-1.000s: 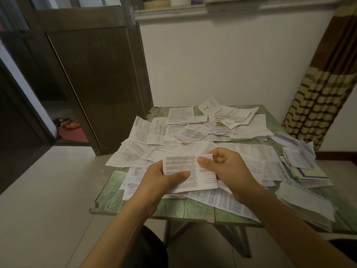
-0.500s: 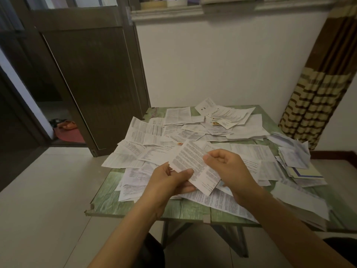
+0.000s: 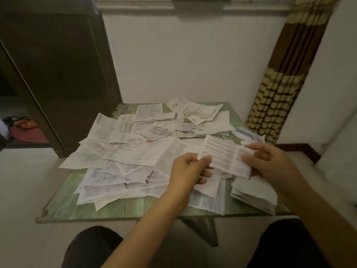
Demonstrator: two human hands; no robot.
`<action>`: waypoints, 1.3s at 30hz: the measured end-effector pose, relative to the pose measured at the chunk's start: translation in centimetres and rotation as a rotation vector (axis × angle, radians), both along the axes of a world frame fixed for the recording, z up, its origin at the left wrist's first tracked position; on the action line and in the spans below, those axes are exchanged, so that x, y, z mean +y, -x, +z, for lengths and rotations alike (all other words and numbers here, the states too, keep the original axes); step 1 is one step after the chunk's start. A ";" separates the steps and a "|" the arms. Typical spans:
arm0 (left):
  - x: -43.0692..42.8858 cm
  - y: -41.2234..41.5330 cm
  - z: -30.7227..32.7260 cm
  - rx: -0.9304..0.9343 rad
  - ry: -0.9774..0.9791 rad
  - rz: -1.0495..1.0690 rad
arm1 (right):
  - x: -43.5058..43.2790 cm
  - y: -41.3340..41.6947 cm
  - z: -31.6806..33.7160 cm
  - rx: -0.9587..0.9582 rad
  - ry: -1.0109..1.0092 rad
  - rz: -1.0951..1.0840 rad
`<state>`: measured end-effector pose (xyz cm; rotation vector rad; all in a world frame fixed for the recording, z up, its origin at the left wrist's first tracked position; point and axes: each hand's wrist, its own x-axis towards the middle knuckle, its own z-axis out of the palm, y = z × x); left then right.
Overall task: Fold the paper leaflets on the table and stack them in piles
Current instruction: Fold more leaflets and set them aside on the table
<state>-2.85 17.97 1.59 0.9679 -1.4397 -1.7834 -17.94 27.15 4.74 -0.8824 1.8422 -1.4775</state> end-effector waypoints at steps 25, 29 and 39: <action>3.8 7.7 -7.5 -0.482 1.171 0.057 | 3.6 5.5 -8.9 0.733 -0.185 -0.203; 3.8 7.7 -7.1 -0.381 1.190 0.069 | 3.4 5.8 -8.3 0.733 -0.175 -0.208; 0.6 2.4 -6.1 -0.494 1.092 0.080 | 0.5 2.0 -6.1 0.738 0.047 -0.090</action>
